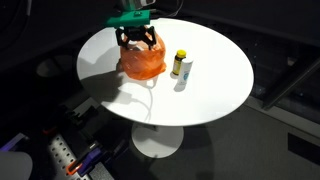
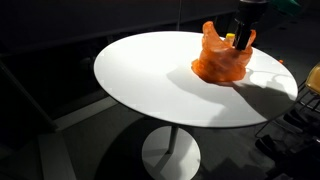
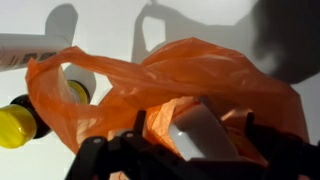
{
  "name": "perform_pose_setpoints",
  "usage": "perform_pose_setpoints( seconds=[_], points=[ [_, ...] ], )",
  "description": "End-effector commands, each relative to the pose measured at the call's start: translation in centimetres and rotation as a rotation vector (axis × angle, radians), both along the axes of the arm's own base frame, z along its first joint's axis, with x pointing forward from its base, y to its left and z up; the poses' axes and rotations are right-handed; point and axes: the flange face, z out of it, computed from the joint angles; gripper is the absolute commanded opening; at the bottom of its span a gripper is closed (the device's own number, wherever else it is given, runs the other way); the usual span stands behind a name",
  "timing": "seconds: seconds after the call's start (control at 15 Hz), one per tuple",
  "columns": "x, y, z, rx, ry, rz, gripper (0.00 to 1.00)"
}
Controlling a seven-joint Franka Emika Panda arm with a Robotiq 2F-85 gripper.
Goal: Remove the blue and white packet from the plastic bag
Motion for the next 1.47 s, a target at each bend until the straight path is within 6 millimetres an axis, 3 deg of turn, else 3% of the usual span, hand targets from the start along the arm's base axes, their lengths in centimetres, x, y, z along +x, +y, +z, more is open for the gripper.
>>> perform_pose_setpoints(
  seconds=[0.0,0.4,0.8,1.4],
  points=[
    [0.8,0.3,-0.3,-0.006,-0.001,0.042,0.74],
    [1.2,0.2,0.4,-0.007,-0.034,0.076,0.27],
    [1.9,-0.9,3.4,-0.01,-0.08,0.059,0.23],
    [3.9,-4.2,12.6,-0.021,-0.181,-0.081,0.23]
  ],
)
